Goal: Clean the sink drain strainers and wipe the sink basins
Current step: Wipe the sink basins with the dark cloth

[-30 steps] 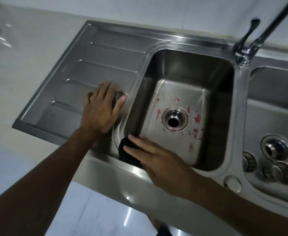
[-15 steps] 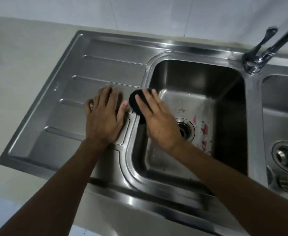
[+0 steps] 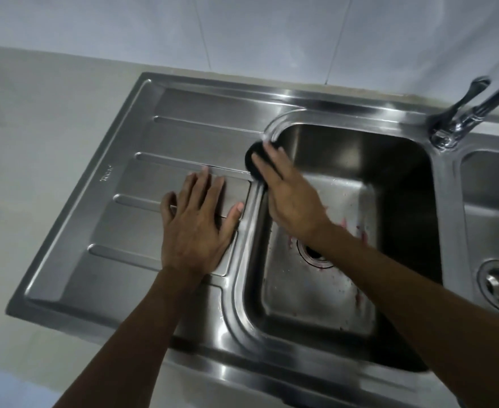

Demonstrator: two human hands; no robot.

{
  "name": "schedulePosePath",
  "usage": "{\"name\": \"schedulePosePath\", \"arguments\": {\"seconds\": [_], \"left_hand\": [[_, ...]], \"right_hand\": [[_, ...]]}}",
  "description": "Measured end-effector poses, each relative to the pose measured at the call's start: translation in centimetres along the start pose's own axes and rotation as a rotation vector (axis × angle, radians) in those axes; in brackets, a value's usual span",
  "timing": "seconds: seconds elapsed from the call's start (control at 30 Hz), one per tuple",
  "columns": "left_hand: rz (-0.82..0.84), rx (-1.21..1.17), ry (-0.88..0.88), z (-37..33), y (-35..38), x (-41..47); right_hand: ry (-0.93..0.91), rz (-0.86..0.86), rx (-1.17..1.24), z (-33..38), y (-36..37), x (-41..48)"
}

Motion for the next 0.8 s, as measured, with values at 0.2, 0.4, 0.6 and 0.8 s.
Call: {"name": "schedulePosePath", "arguments": {"seconds": [0.2, 0.4, 0.6, 0.8], "left_hand": [[0.036, 0.031, -0.011, -0.1, -0.1, -0.2], [0.010, -0.012, -0.014, 0.2, 0.1, -0.1], [-0.052, 0.003, -0.010, 0.6, 0.8, 0.1], [-0.051, 0.010, -0.008, 0.3, 0.4, 0.0]], "right_hand": [[-0.128, -0.060, 0.048, 0.9, 1.7, -3.9], [0.386, -0.170, 0.345, -6.0, 4.0, -2.9], [0.328, 0.122, -0.043, -9.7, 10.3, -1.9], [0.145, 0.243, -0.122, -6.5, 16.6, -8.0]]}}
Point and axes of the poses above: each hand's wrist, its own x-axis towards the middle knuckle, its own y-axis out of the palm, z = x × y, the point moved 2 cm from there along x, towards the middle knuckle, and after that the axes turned 9 degrees about z, right-handed, at the moved point
